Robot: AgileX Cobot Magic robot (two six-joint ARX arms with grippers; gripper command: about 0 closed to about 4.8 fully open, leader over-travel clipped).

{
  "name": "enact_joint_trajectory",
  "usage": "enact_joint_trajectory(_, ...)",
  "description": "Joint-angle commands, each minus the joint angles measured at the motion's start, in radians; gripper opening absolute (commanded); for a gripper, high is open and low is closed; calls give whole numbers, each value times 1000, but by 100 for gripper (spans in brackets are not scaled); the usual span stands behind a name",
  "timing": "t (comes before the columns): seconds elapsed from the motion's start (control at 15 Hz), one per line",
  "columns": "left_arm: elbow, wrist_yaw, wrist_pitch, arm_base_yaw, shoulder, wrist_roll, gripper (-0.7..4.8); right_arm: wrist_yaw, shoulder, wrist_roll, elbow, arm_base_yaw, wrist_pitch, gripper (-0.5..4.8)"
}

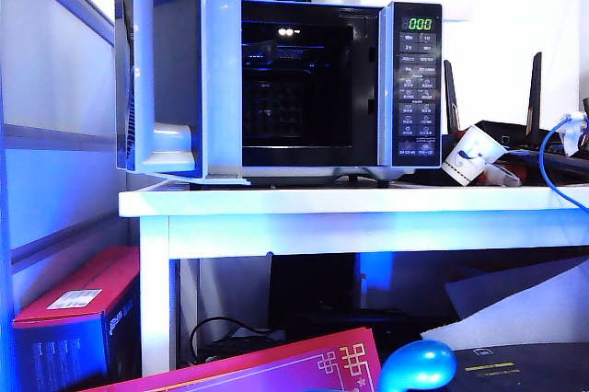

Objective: Open the microwave door, place the orange inside the microwave, then close the microwave door.

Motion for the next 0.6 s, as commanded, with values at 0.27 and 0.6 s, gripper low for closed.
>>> enact_joint_trajectory(0.27, -11, 72, -43, -3, 10, -6, 174, -67, -3, -2, 6, 0, 9, 479)
enact_joint_trajectory(0.6, -11, 144, -44, -3, 10, -6, 173, -112, -3, -3, 6, 1, 14, 479)
